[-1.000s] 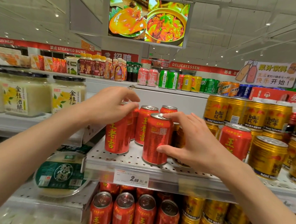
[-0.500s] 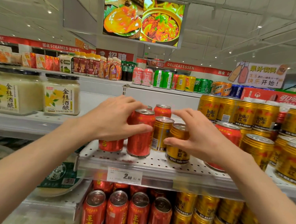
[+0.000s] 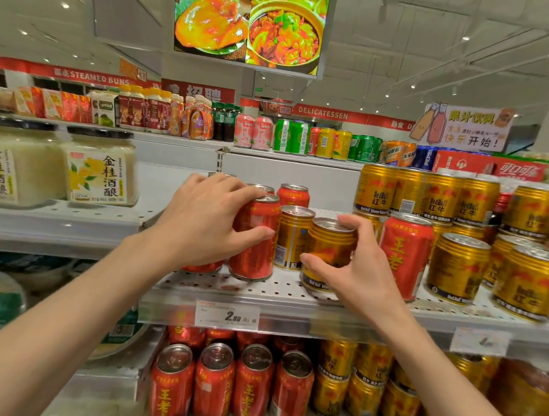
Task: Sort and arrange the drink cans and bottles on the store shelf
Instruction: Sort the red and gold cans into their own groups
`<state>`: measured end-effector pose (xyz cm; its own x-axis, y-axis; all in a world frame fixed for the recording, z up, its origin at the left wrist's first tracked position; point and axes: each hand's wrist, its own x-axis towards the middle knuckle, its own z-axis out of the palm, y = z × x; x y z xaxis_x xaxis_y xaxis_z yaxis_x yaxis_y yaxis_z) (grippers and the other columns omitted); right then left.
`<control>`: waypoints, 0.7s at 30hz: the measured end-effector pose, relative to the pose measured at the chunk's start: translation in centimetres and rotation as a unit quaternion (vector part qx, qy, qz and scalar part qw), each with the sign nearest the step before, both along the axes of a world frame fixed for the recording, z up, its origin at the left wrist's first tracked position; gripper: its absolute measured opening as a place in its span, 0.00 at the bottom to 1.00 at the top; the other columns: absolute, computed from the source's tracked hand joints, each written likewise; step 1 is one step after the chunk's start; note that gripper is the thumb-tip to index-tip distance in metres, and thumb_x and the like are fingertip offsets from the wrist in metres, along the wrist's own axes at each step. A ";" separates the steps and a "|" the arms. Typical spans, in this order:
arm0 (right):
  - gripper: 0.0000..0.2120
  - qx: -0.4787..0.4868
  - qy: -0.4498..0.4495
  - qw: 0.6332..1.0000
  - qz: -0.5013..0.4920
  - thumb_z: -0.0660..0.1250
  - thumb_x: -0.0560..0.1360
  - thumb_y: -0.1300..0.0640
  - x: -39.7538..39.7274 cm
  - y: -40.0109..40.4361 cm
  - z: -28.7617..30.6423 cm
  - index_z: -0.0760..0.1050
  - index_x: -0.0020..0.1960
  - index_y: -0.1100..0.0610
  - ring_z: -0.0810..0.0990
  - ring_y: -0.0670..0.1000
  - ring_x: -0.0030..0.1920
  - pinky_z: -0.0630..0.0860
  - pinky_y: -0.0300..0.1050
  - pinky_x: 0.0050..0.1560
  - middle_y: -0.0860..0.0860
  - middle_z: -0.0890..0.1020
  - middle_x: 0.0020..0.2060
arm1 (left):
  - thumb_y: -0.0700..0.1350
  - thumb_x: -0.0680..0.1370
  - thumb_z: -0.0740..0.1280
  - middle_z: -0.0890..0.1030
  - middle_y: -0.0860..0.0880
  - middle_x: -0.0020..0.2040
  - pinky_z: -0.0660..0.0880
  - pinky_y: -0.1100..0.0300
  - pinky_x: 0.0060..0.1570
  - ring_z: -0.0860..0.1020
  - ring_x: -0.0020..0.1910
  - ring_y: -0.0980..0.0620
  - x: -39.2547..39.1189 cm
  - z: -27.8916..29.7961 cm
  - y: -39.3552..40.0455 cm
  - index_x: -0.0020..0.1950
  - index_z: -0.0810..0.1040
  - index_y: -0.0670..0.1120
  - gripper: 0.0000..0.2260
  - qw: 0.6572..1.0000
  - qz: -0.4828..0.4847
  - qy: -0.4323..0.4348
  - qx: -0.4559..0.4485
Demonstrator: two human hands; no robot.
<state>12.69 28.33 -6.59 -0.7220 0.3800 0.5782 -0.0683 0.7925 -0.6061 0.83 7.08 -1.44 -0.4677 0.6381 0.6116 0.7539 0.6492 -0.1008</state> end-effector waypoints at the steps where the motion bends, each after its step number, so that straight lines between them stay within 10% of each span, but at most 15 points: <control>1: 0.37 -0.018 0.009 1.000 0.000 0.79 0.68 0.46 0.1 -0.2 -0.1 0.64 0.71 0.47 0.80 0.38 0.51 0.71 0.27 0.47 0.38 0.77 0.54 | 0.76 0.71 0.48 0.80 0.53 0.64 0.67 0.49 0.65 0.74 0.65 0.50 -0.1 -0.2 0.0 0.73 0.72 0.57 0.39 1.000 -0.005 0.007 0.006; 5: 0.39 -0.091 0.042 0.995 0.024 0.79 0.69 0.46 1.1 -1.1 -0.4 0.64 0.75 0.45 0.75 0.24 0.52 0.74 0.23 0.49 0.33 0.75 0.56 | 0.73 0.73 0.57 0.82 0.53 0.61 0.66 0.48 0.65 0.76 0.62 0.49 -0.6 -1.1 0.0 0.69 0.76 0.53 0.33 0.996 -0.044 0.034 0.064; 10: 0.41 -0.147 0.072 0.986 0.043 0.78 0.68 0.41 3.0 -2.6 -0.7 0.64 0.76 0.40 0.76 0.45 0.67 0.74 0.56 0.69 0.42 0.74 0.70 | 0.60 0.74 0.69 0.79 0.51 0.65 0.64 0.45 0.73 0.74 0.67 0.48 -0.4 -3.6 -0.8 0.68 0.77 0.48 0.26 0.977 -0.121 0.046 0.170; 21: 0.40 -0.206 0.071 0.971 0.101 0.76 0.61 0.37 8.8 -2.5 -6.3 0.69 0.71 0.33 0.82 0.38 0.58 0.81 0.38 0.54 0.40 0.79 0.63 | 0.49 0.77 0.72 0.82 0.58 0.59 0.73 0.67 0.60 0.80 0.60 0.58 9.7 -12.9 -1.9 0.66 0.76 0.54 0.18 0.868 -0.165 -0.225 0.411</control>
